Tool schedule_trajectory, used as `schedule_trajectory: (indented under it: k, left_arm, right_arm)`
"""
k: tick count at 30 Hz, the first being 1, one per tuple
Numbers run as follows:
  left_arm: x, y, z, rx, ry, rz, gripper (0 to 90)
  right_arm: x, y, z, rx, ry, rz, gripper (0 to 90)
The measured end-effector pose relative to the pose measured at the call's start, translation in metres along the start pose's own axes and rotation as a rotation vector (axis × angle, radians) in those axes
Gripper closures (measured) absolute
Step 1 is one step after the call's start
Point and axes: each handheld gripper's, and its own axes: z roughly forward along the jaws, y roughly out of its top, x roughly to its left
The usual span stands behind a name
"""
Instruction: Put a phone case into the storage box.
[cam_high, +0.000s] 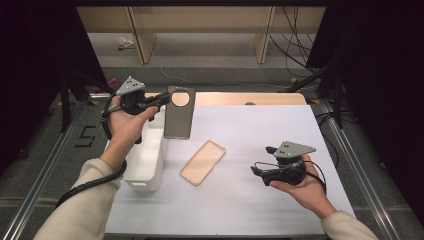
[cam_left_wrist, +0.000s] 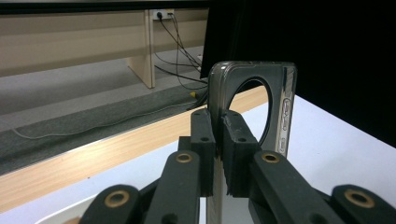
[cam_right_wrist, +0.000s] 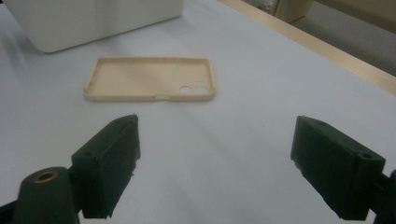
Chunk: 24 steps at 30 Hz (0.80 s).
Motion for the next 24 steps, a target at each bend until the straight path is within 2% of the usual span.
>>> schedule_trajectory:
  k: [24]
  left_arm:
    - [0.025, 0.015, -0.006, -0.024, 0.047, -0.004, 83.6]
  right_arm:
    - [-0.001, 0.0, 0.0, -0.003, -0.001, 0.004, 16.4]
